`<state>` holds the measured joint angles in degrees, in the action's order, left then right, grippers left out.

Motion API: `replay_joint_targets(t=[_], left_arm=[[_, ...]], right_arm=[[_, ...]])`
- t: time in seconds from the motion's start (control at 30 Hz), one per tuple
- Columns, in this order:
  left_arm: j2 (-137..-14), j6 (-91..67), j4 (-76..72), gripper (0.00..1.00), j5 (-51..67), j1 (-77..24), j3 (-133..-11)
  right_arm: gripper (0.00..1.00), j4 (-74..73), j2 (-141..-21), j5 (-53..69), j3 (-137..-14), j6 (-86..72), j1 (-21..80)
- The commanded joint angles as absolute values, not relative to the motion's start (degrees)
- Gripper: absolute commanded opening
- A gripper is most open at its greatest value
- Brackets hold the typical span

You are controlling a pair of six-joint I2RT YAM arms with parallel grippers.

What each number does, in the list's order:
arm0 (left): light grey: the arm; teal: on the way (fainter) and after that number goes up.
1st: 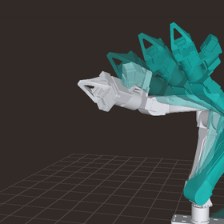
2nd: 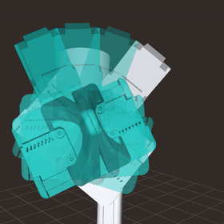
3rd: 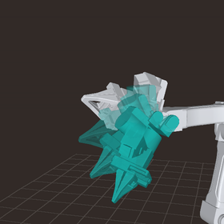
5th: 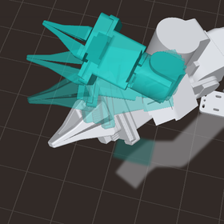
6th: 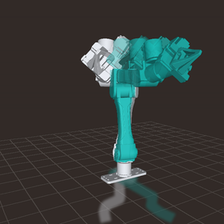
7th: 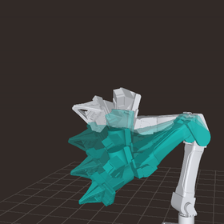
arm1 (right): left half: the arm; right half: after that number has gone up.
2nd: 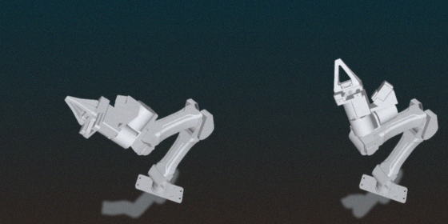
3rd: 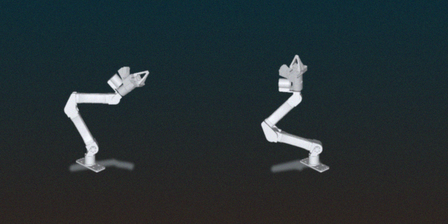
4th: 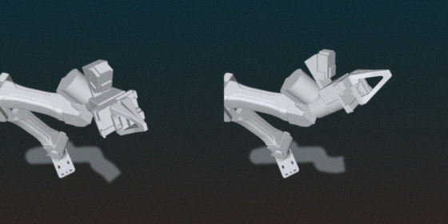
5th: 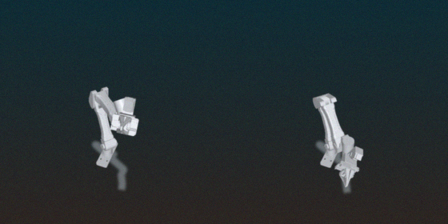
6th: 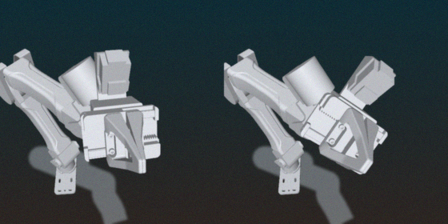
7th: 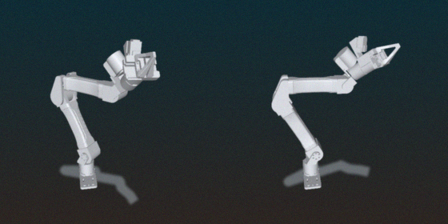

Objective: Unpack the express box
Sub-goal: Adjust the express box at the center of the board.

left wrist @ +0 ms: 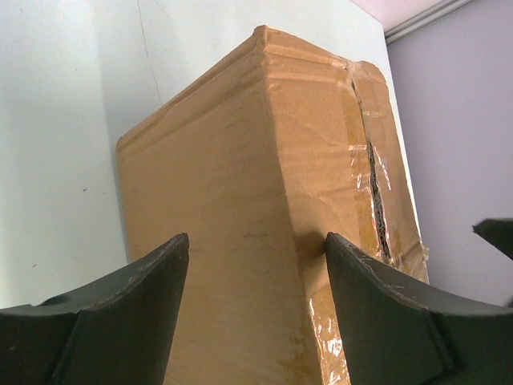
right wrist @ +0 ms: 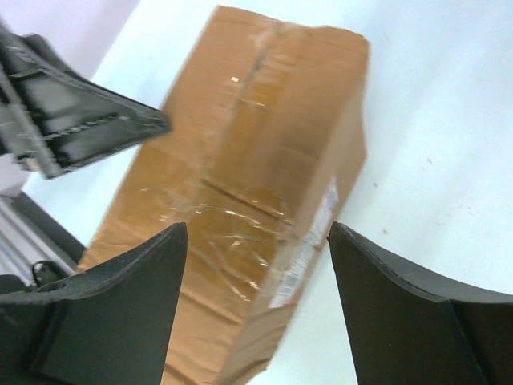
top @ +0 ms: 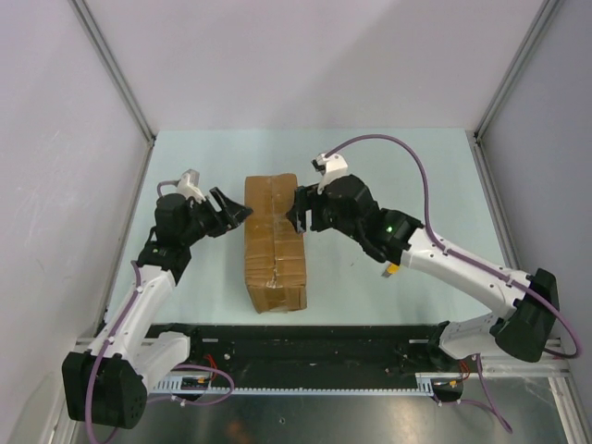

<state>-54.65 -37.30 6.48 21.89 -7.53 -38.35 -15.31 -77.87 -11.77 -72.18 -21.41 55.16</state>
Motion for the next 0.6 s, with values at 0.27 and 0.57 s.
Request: replay_joint_targets(t=[0.27, 0.57], left_arm=[[-54.8, -35.8, 11.0, 0.73, 22.9, -7.5, -38.8], [-51.7, -35.7, 12.3, 0.76, 23.4, -7.5, -49.4]], right_arm=[[0.53, -22.0, -83.1, -5.6, -72.2, -23.4, 52.3], [0.49, -23.5, -84.8, -6.7, -72.2, -24.3, 52.7]])
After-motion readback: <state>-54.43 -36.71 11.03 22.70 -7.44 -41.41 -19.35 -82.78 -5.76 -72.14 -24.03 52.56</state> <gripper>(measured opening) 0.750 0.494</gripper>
